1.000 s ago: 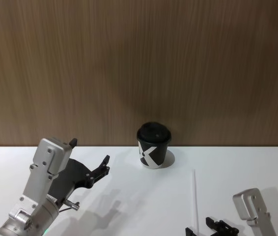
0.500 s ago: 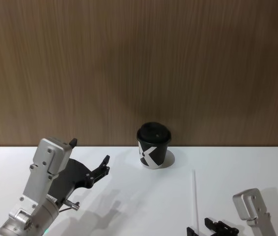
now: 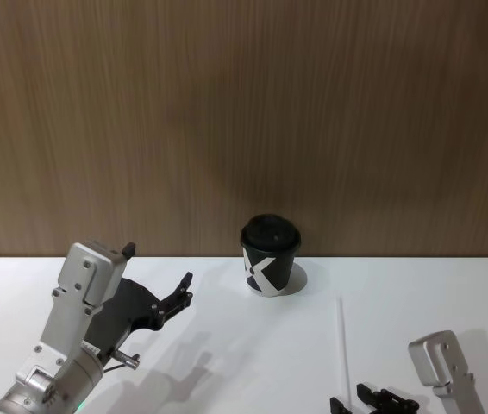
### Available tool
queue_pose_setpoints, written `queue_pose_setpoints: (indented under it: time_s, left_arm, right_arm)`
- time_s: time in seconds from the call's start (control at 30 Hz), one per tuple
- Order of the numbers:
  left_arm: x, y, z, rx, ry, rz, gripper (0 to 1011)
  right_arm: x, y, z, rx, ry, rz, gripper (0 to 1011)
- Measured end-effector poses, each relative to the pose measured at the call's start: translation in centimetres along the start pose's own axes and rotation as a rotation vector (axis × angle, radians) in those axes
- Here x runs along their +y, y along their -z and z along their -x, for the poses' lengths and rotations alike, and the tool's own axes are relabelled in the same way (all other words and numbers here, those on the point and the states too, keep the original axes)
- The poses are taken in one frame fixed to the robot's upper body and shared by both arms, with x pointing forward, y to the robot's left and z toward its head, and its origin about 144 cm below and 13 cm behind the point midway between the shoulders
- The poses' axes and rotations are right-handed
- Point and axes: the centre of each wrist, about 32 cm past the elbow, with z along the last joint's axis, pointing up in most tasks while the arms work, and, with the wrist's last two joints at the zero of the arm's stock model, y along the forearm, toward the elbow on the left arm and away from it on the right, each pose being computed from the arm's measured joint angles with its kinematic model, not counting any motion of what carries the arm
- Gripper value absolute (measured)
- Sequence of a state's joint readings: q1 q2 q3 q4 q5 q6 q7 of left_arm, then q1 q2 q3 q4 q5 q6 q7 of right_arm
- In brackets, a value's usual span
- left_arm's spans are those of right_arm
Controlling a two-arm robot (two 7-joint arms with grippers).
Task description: Pick up the straw with one hand, pass it to the other hand, and insert it into the cup.
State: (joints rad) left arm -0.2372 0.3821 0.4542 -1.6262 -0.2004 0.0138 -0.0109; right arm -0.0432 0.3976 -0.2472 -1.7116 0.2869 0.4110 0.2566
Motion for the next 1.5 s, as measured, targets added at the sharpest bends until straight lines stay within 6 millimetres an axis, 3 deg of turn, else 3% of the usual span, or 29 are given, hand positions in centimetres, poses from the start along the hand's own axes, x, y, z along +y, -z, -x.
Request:
queue_pose_setpoints:
  time_s: [1.5]
  left_arm:
    - [0.0, 0.0, 0.0, 0.0, 0.0, 0.0, 1000]
  right_arm:
    - [0.0, 0.0, 0.0, 0.0, 0.0, 0.0, 189]
